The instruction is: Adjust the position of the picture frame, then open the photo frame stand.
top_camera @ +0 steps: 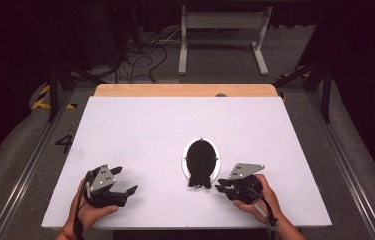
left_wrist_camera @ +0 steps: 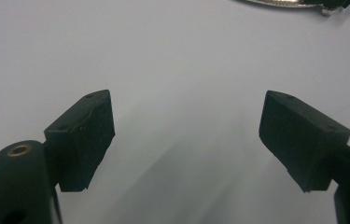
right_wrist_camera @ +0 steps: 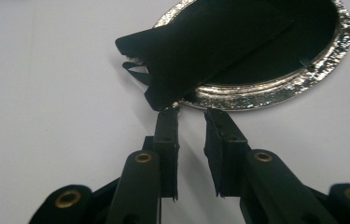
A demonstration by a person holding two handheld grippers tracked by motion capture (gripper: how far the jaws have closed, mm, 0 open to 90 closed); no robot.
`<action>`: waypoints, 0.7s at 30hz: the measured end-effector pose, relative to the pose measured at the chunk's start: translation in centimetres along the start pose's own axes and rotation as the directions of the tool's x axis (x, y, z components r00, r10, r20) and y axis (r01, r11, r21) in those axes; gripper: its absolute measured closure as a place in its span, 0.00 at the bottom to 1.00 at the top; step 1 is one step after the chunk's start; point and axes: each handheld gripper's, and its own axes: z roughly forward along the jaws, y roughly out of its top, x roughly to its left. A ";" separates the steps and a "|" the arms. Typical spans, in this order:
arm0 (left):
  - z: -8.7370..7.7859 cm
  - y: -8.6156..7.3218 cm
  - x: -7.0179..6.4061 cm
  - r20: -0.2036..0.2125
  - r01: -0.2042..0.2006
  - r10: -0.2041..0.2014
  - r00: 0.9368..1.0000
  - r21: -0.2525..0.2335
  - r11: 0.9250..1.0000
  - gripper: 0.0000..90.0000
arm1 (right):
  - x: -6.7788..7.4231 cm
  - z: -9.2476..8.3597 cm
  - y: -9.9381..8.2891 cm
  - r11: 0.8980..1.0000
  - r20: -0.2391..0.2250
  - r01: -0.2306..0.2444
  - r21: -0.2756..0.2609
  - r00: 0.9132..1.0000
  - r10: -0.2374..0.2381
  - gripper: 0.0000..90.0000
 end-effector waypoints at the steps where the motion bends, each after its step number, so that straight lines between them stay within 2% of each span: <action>1: 0.1 0.0 0.0 0.002 0.003 -0.003 1.000 0.002 1.000 0.20 | 0.1 0.1 0.0 1.000 -0.004 0.002 0.005 1.000 -0.002 0.83; 11: 0.7 -0.1 -0.1 0.009 -0.008 0.008 1.000 0.032 0.999 0.19 | 0.7 1.3 0.1 0.998 -0.016 0.021 0.058 1.000 -0.020 0.84; 21: 1.0 -0.1 -0.3 0.017 -0.025 0.025 1.000 0.051 0.998 0.19 | 0.6 1.7 0.5 0.998 -0.032 0.031 0.057 0.999 -0.029 0.81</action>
